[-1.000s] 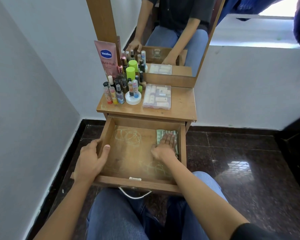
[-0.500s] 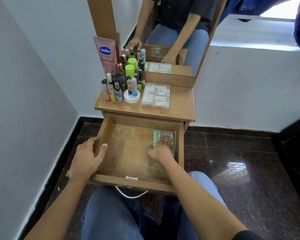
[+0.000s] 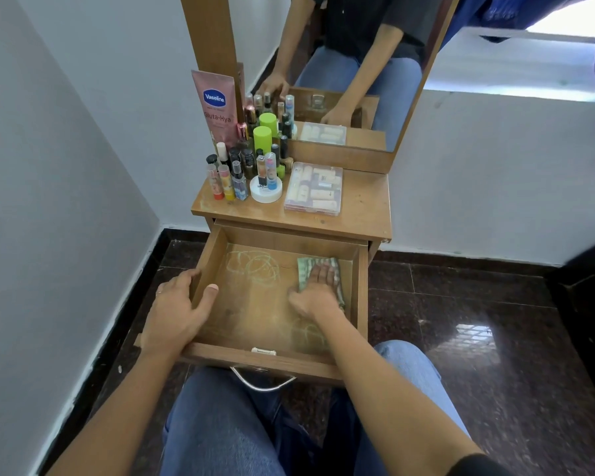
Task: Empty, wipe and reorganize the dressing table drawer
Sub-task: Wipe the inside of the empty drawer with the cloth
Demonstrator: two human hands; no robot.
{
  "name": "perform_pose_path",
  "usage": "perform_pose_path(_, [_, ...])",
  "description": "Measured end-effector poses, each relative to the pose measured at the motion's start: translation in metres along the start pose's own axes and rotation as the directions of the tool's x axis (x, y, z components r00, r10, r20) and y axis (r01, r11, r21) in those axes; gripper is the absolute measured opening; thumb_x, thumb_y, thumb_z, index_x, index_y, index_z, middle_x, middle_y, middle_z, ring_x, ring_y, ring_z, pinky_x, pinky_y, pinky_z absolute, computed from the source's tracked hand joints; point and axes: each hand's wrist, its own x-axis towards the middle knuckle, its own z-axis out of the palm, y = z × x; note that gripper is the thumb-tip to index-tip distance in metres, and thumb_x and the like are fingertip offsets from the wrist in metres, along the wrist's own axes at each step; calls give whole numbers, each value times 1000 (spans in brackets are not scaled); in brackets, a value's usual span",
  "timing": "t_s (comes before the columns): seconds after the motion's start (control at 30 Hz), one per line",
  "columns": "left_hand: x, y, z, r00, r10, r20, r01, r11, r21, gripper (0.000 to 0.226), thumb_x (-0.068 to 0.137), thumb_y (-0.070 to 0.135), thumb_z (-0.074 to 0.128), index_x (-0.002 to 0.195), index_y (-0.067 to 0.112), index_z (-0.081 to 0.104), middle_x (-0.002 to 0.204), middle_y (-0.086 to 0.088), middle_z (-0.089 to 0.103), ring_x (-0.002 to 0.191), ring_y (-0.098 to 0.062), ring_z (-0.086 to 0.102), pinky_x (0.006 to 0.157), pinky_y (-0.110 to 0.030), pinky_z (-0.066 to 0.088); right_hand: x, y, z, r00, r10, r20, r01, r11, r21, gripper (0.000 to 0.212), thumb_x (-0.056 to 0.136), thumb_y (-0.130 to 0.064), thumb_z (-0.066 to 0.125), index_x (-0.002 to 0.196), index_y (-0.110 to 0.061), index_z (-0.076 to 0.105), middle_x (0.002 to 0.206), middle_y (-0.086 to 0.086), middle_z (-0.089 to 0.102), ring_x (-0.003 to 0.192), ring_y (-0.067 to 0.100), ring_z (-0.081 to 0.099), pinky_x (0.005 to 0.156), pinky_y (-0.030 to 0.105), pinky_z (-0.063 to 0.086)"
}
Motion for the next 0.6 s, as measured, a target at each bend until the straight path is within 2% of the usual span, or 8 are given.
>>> perform_pose_path(0.1, [-1, -1, -2, 1000, 17, 21, -17, 1000, 10, 77, 81, 64, 40, 139, 15, 50, 130, -6, 59, 125, -27, 47, 99, -51, 45, -4, 7, 6, 1000, 15, -17, -15, 1000, -13, 80, 99, -47, 24, 147, 1, -18, 155, 21, -24, 144, 33, -22, 117, 40, -11])
perform_pose_path(0.23, [-1, -1, -3, 998, 43, 50, -45, 998, 40, 82, 80, 67, 37, 141, 13, 47, 131, -8, 58, 124, -29, 48, 101, -51, 44, -9, 20, -2, 996, 89, -23, -86, 992, 95, 77, 100, -45, 23, 148, 2, -16, 155, 20, -24, 143, 31, -24, 116, 39, -12])
perform_pose_path(0.37, [-2, 1, -4, 998, 27, 65, -30, 998, 53, 76, 82, 61, 41, 143, 16, 44, 134, -7, 56, 127, -28, 44, 101, -50, 44, 0, 15, -5, 993, 101, -59, -93, 988, 122, 78, 98, -44, 26, 149, 1, -13, 156, 20, -22, 144, 31, -22, 118, 40, -13])
perform_pose_path(0.47, [-1, 3, -3, 998, 23, 63, -27, 998, 53, 71, 86, 58, 44, 144, 18, 42, 136, -5, 54, 128, -27, 43, 101, -49, 44, 8, 11, -10, 994, 89, -68, -80, 989, 127, 77, 98, -40, 28, 149, 2, -11, 157, 20, -20, 145, 32, -21, 118, 41, -12])
perform_pose_path(0.6, [-1, 1, 1, 999, 9, 48, -12, 998, 59, 62, 93, 49, 53, 145, 16, 40, 138, -7, 53, 131, -28, 41, 103, -49, 42, 7, 0, -1, 999, -13, -46, 17, 996, 90, 74, 99, -36, 28, 150, -1, -12, 157, 17, -20, 145, 29, -20, 118, 38, -11])
